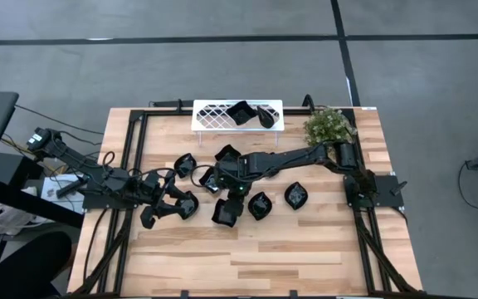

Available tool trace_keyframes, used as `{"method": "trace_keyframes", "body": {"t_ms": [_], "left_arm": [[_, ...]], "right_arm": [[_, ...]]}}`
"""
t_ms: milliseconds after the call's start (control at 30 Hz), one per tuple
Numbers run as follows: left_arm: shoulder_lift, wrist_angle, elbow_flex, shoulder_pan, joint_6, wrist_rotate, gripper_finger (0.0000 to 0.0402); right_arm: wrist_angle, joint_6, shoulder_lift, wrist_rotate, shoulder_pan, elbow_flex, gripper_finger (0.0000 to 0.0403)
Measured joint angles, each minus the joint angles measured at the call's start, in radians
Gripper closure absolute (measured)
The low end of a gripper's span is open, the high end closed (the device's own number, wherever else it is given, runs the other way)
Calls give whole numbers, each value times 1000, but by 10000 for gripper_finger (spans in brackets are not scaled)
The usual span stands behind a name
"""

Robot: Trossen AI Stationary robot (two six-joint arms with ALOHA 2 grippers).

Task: Pick & Place Mini shaped plates
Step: Stack the distorted square plate on top of the other distorted square plate on the shelf

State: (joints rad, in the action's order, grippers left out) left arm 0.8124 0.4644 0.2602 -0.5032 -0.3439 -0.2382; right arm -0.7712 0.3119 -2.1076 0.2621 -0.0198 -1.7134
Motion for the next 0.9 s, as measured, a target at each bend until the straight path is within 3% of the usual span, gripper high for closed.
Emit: {"method": "trace_keyframes", "body": {"t_ms": [267,600,900], "left_arm": [[0,0,0,0,0,0,197],[0,0,-1,0,0,0,197],[0,0,-1,0,0,0,197]], "right_arm": [[-14,3,0,45,11,-9,403],[-91,-32,2,57,27,-152,403],[-138,-38,1,96,54,-164,403]]}}
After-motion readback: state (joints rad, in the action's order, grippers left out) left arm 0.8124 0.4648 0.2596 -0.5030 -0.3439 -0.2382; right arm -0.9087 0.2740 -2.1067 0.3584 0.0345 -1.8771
